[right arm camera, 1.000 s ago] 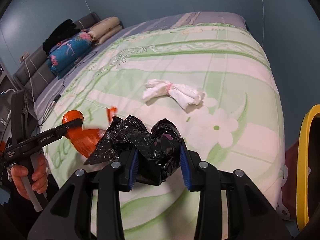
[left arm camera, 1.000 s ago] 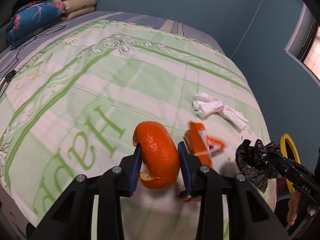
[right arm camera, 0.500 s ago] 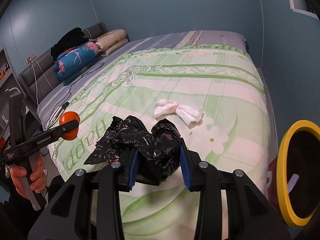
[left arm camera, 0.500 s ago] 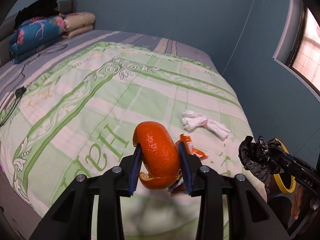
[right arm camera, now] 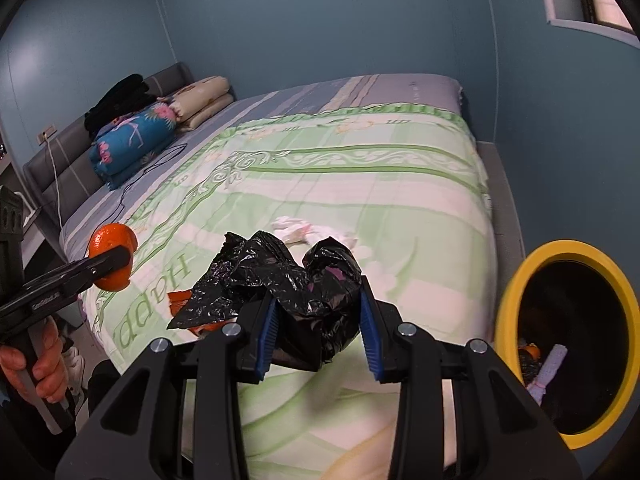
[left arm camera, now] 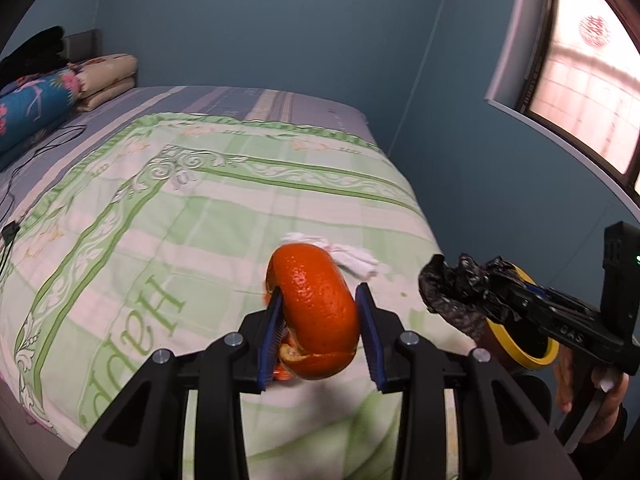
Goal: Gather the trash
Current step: 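Carry the orange peel and black bag in both tools over the bin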
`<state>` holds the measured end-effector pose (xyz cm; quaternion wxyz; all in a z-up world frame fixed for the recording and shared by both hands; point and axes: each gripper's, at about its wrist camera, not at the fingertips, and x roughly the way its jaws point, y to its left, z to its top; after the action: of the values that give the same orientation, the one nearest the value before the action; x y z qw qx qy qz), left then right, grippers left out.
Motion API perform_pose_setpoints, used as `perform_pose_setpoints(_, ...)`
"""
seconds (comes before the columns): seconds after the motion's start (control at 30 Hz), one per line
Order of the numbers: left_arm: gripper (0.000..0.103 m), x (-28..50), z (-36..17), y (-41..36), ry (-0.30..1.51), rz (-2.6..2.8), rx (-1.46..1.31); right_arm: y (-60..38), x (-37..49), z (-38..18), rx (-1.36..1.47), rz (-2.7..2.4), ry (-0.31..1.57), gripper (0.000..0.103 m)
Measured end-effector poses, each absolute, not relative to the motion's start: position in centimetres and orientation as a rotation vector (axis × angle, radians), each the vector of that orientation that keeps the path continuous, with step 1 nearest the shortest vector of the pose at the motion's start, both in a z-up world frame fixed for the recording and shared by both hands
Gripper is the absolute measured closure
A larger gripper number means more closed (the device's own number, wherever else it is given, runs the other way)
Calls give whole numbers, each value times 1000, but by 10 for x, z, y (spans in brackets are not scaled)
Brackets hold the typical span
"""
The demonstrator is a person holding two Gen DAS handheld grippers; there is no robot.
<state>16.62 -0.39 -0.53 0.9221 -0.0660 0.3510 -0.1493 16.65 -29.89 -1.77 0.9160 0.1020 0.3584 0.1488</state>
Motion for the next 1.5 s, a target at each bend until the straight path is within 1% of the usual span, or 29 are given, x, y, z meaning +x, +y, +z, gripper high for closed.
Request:
perform_pose_setpoints(0.47, 69, 178, 2, -96, 716, -482, -24, -381, 168, -26, 274, 155, 728, 69)
perform_pose_setpoints(1.0, 69, 190, 3, -215, 705, -677, 90, -494, 138, -32, 330, -99, 673, 68)
perform_pose_setpoints(1.33, 69, 203, -14, -299, 757, -798, 131, -543, 134, -55, 359, -214, 675, 68)
perform_pose_setpoints(1.5, 69, 212, -31, -335, 791, -824, 160, -562, 137, -72, 407, -262, 698, 68)
